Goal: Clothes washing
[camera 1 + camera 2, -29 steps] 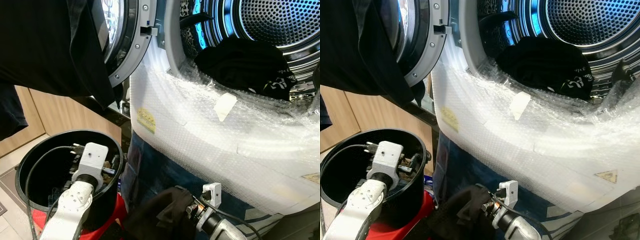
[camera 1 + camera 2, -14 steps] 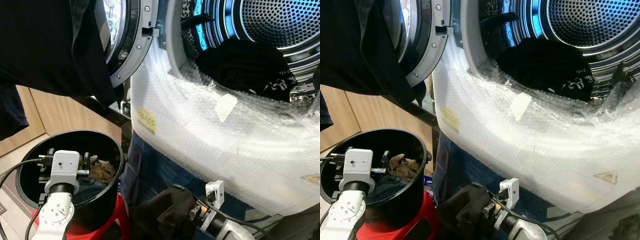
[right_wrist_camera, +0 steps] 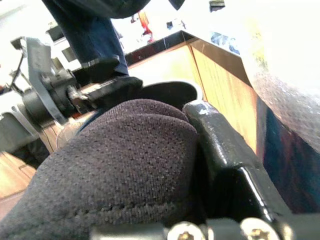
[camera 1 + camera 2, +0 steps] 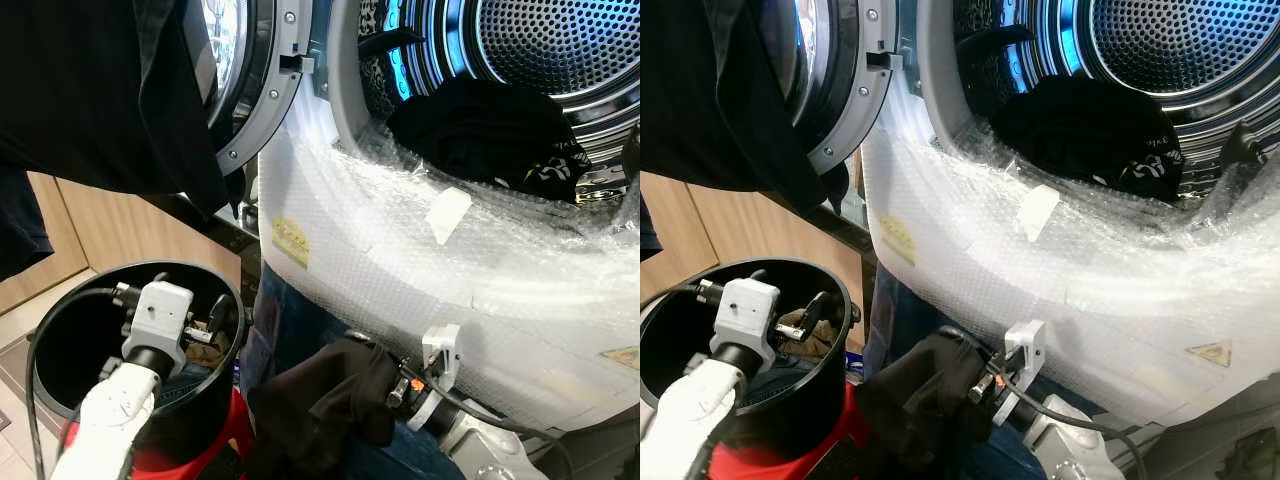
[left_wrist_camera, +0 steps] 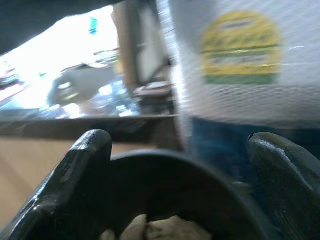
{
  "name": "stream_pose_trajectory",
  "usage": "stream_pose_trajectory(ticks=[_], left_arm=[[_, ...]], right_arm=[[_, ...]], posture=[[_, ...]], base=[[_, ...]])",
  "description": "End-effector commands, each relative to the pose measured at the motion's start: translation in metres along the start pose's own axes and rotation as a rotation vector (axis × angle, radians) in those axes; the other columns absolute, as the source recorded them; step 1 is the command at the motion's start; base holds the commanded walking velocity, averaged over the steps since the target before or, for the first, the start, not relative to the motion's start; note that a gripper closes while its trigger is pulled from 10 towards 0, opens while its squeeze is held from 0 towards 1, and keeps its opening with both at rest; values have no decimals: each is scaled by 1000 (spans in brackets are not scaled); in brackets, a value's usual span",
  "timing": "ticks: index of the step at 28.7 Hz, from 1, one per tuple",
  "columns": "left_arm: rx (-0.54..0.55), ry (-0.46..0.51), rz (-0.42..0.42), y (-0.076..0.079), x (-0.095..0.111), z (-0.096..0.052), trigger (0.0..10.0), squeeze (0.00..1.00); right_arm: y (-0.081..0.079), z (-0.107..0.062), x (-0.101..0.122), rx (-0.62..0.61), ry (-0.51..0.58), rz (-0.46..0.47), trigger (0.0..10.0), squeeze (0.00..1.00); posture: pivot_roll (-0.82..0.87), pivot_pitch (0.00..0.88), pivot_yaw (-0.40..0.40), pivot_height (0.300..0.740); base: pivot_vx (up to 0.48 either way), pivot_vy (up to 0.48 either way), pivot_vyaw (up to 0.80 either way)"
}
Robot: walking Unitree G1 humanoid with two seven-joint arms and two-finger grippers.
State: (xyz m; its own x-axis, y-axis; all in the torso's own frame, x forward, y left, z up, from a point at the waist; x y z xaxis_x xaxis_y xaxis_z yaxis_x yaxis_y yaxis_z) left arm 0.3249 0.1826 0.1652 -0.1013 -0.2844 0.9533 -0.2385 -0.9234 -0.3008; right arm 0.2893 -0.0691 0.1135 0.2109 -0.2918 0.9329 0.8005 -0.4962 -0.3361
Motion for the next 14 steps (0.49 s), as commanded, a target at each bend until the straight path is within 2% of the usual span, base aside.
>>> stream_pose_trajectory(ticks=[1,3,6,7,9,10,11,13,14], left_arm=[[-150,25,-28,18,15,-3,10000,0],[-255,24,-25,29,20,-6,10000,0],[-463,-8,-5,55,22,-14,10000,0],[-573,-43,-6,68,19,-21,10000,1000],[-672,-92,-5,79,13,-29,10000,1000],[-757,-154,15,87,4,-37,10000,1000],[-757,-154,15,87,4,-37,10000,1000],[-821,-216,43,90,-6,-44,10000,1000],[-823,-223,72,91,-11,-42,10000,1000]], right_arm=[[-1,-6,16,22,14,-49,0,0],[1,-8,20,30,9,-63,0,0],[0,-9,31,56,11,-91,0,0],[0,-8,38,72,14,-110,0,0],[0,-7,43,78,16,-128,0,0],[1,-6,48,83,19,-140,0,0],[1,-6,48,83,19,-140,0,0],[-1,-4,53,97,32,-144,0,0],[-6,-2,57,120,42,-148,0,0]], posture=[[216,0,-120,740],[219,0,-126,740],[217,0,-132,740],[214,0,-131,740],[212,0,-135,740],[218,0,-136,740],[218,0,-136,740],[221,0,-137,740],[222,0,-136,740]], base=[[0,0,0],[0,0,0],[0,0,0],[0,0,0],[0,0,0],[0,0,0],[0,0,0],[0,0,0],[0,0,0]])
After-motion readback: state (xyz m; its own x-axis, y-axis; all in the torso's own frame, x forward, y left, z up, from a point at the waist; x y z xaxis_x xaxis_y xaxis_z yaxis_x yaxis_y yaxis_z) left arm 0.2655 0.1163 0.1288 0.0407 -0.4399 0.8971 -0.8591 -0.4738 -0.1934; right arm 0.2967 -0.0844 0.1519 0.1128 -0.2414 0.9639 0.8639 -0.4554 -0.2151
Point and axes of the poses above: a point about 5 cm out from each wrist's last joint towards the gripper, its own z axis pointing out of the wrist towards the gripper, its own x axis along the axis of the wrist's last joint, y = z × x, the point moved 6 cm from there along z, pointing out of the wrist towards the gripper, and after that the axes turned 3 degrees about -z, right-handed, at the moved point
